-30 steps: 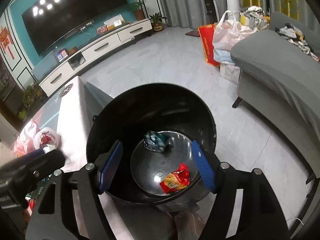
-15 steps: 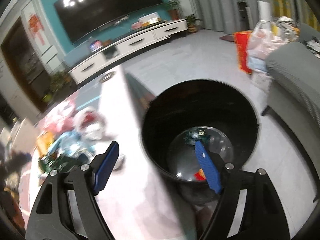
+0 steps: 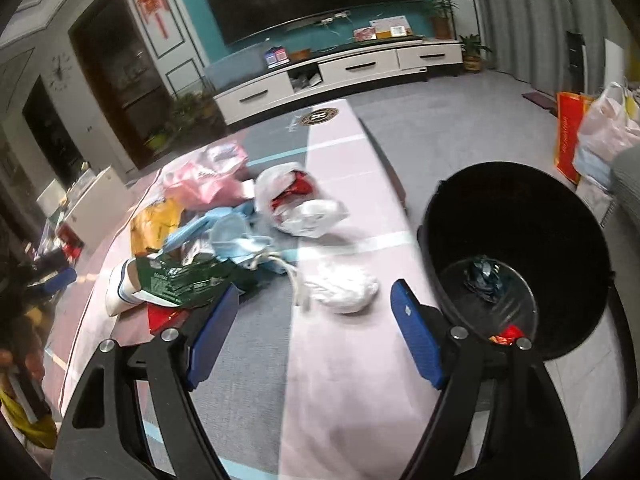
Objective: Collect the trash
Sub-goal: 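Return to table, grasp green chip bag with right tool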
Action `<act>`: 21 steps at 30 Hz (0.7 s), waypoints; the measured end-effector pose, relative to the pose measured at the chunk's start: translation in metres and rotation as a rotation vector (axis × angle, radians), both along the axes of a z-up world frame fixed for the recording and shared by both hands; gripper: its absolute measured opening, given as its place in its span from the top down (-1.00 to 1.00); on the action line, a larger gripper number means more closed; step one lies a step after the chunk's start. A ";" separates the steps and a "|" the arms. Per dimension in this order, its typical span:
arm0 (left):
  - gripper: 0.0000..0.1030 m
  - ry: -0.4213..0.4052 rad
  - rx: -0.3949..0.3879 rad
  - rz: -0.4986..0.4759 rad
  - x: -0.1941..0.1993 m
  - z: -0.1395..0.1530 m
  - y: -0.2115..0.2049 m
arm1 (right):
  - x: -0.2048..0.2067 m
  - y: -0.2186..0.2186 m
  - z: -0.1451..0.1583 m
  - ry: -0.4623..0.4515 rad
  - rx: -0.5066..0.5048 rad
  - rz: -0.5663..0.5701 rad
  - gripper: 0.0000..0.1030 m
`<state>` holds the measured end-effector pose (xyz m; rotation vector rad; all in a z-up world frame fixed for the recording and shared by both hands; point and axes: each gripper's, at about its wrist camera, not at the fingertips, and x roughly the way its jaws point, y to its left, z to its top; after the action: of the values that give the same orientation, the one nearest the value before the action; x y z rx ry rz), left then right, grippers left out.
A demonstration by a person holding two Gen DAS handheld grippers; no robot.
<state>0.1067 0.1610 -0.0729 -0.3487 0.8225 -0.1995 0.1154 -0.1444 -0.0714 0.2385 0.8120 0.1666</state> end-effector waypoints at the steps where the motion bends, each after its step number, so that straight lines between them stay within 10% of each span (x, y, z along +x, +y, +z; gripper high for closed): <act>1: -0.94 0.011 0.014 0.007 0.000 -0.002 0.002 | 0.001 0.004 -0.001 0.000 -0.005 0.004 -0.50; 11: -0.94 0.170 -0.053 0.057 0.015 -0.044 0.018 | 0.023 0.030 -0.016 0.102 0.178 0.083 -0.50; 21: -0.94 0.075 0.304 -0.033 0.009 -0.028 -0.010 | 0.022 0.076 0.001 0.002 -0.003 0.166 -0.50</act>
<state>0.1154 0.1509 -0.1010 -0.0568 0.9181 -0.0898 0.1373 -0.0681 -0.0702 0.1686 0.8337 0.3216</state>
